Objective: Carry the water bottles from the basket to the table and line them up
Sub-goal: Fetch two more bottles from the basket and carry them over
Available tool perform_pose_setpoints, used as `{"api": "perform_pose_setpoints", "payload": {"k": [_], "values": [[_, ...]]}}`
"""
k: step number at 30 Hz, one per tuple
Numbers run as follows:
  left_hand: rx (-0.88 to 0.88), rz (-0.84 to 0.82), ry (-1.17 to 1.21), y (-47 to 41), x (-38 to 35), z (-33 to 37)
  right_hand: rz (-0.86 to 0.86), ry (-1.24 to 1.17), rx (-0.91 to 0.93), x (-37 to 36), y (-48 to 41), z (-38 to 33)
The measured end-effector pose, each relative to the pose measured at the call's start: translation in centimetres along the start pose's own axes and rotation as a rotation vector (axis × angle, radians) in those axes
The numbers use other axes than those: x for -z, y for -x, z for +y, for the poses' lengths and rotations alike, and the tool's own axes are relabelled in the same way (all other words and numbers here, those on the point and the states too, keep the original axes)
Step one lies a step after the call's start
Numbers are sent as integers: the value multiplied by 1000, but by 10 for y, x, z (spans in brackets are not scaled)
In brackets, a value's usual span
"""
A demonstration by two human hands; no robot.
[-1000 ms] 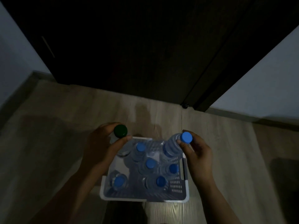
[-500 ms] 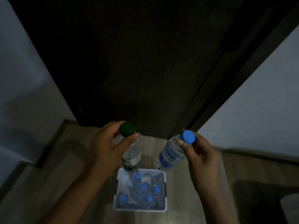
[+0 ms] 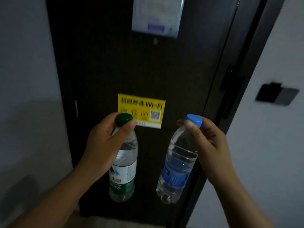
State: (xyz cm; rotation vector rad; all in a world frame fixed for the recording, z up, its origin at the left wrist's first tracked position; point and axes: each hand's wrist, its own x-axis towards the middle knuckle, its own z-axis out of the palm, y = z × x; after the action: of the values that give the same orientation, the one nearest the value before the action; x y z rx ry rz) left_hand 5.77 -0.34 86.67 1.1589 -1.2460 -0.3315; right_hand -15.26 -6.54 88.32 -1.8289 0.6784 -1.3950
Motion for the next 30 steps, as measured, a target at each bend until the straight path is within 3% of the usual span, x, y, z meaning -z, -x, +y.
{"api": "perform_pose_setpoints", "payload": {"k": [7, 14, 22, 30], "values": [[-147, 14, 53, -50, 45, 118, 59, -53, 203, -12, -49, -110], [-134, 26, 88, -53, 64, 160, 40, -138, 236, -35, -60, -145], [-167, 238, -97, -50, 60, 176, -61, -278, 249, -49, -85, -143], [-150, 521, -261, -41, 62, 196, -320, -558, 246, -75, -123, -140]]}}
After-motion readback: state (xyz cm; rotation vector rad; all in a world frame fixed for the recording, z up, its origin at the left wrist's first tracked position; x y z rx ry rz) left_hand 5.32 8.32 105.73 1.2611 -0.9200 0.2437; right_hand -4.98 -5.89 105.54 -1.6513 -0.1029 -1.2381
